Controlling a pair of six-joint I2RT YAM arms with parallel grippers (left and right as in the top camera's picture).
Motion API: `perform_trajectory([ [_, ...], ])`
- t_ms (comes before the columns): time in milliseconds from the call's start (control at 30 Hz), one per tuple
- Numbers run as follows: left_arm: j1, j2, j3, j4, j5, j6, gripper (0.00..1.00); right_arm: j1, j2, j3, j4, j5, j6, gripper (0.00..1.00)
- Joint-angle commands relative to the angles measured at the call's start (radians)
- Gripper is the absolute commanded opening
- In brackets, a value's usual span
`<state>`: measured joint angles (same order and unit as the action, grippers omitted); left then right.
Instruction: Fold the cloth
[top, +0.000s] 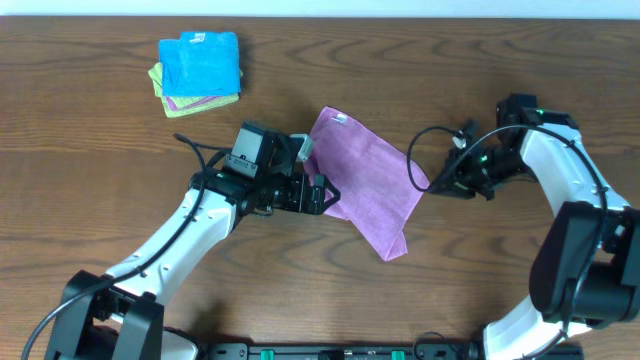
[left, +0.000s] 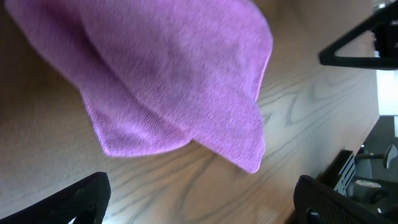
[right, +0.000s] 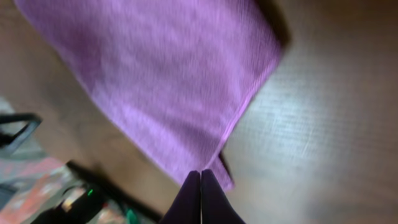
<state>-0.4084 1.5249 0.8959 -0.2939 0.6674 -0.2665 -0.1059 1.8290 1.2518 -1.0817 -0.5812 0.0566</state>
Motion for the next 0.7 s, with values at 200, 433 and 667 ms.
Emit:
perform_trajectory([
  [200, 0.01, 0.013, 0.013, 0.083, -0.063, -0.003, 0.1, 0.194, -0.014, 0.052, 0.124, 0.266, 0.017, 0.01],
  [433, 0.025, 0.018, 0.034, 0.086, -0.105, -0.003, 0.06, 0.231, -0.016, 0.164, 0.086, 0.357, 0.017, 0.02],
  [667, 0.025, 0.018, 0.034, 0.096, -0.075, -0.017, 0.06, 0.23, -0.021, 0.175, 0.068, 0.352, 0.087, 0.02],
])
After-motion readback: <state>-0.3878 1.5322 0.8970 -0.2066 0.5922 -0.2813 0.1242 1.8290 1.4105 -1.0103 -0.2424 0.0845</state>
